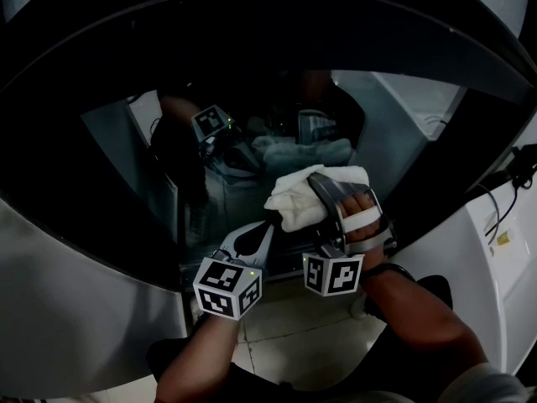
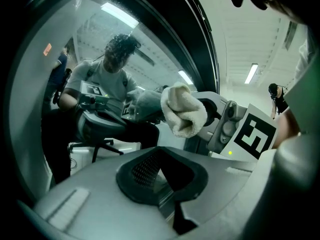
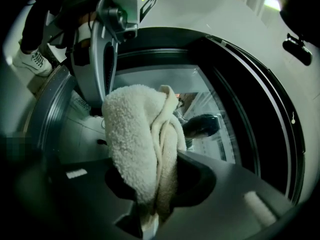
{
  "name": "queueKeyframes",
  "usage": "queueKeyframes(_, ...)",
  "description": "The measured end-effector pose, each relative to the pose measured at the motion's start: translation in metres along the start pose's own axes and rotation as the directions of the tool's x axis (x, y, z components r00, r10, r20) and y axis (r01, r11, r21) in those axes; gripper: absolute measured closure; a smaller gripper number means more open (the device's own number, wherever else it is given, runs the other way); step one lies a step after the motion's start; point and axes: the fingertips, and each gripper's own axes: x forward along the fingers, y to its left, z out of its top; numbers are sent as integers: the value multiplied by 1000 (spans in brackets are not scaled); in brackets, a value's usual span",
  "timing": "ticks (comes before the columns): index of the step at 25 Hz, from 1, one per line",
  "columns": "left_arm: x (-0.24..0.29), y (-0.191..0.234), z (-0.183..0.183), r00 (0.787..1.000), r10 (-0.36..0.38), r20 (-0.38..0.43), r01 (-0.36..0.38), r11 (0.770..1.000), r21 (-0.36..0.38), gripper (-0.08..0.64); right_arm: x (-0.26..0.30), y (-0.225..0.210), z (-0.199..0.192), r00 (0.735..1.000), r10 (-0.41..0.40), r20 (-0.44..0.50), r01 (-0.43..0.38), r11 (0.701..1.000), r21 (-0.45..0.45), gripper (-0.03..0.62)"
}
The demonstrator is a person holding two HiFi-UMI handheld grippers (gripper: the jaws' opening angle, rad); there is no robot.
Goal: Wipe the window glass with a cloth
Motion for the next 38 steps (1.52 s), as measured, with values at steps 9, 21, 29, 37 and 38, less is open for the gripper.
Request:
queueKeyframes(9,1,4,-7,1000,-2,-1,2,1000,-1,543,-1,25,-2,1000,26,-3,-26,1000,5,483)
queueKeyframes(21,3,7,-11,1000,-2,-4,2,1000,3,543,-1,45,-5,999,54,-6,-54,999,-1,483)
queueKeyframes(29,3,7,-10,1000,-2,-7,2,1000,1,543,-1,58,-8,997,81,-13,-81,997,6,483)
queueKeyframes(37,2,7,-11,1000,-6,-8,6,1000,-1,543,-1,74,-9,994,110,-15,-110,994,-2,483)
queueKeyframes(38,2,7,-11,1000,-6,-8,6,1000,-1,543,-1,77,-10,993,114,-15,-114,994,-3,483)
